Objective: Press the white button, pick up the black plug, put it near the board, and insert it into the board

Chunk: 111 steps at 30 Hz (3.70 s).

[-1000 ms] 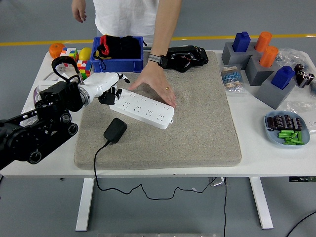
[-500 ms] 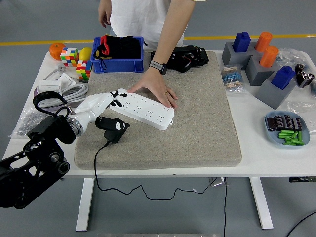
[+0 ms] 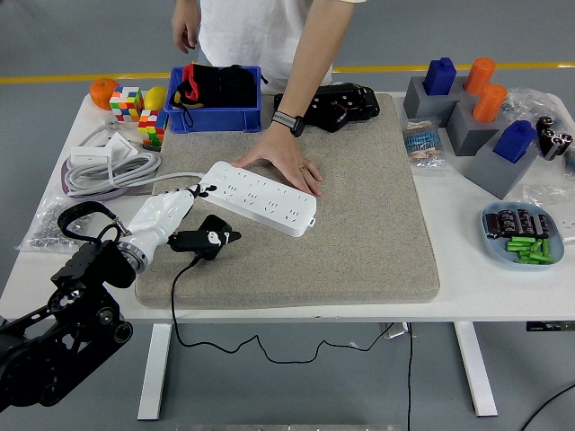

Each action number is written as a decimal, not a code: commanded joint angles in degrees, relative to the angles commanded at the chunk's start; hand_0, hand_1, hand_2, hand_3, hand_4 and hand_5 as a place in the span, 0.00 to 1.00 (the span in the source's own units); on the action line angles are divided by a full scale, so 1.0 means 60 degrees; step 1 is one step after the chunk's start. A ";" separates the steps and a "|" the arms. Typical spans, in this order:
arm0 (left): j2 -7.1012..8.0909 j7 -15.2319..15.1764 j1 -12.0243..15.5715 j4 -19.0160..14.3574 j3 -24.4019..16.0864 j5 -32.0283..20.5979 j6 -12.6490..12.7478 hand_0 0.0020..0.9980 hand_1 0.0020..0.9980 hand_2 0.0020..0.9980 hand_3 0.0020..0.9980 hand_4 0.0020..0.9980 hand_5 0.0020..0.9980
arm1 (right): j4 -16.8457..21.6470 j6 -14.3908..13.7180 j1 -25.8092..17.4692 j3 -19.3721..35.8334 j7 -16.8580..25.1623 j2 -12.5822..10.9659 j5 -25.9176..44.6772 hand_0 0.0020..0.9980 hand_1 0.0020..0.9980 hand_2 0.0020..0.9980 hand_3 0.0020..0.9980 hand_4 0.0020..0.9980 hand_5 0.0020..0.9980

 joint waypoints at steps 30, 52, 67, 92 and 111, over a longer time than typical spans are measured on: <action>-0.0217 0.0181 -0.0381 0.1111 0.0824 0.0951 0.0382 0.36 0.53 0.54 0.66 0.77 0.00 | -0.0007 -0.0117 -0.0005 -0.0008 0.0143 0.0010 0.0039 0.71 0.64 0.65 0.59 0.71 0.38; -0.0194 -0.0169 -0.0420 0.1246 0.0960 0.1027 0.1074 0.25 0.35 0.40 0.60 0.51 0.00 | -0.0015 -0.0229 -0.0014 -0.0081 0.0305 -0.0020 0.0057 0.70 0.64 0.65 0.59 0.71 0.38; -0.0710 -0.0379 -0.1636 0.1944 0.0662 -0.0552 0.1578 0.21 0.28 0.29 0.57 0.46 0.00 | -0.0007 -0.0252 -0.0038 -0.0172 0.0348 -0.0021 0.0098 0.70 0.64 0.65 0.58 0.71 0.37; -0.1704 0.0642 -0.2981 0.4177 0.1530 -0.0135 0.1148 0.21 0.27 0.28 0.57 0.48 0.00 | -0.0038 -0.0245 -0.0031 -0.0166 0.0339 -0.0004 0.0127 0.70 0.63 0.65 0.58 0.70 0.35; -0.1834 0.1109 -0.3042 0.4107 0.1793 0.0035 0.0932 0.20 0.26 0.28 0.57 0.48 0.00 | -0.0043 -0.0245 -0.0013 -0.0162 0.0339 0.0015 0.0130 0.70 0.63 0.64 0.58 0.69 0.34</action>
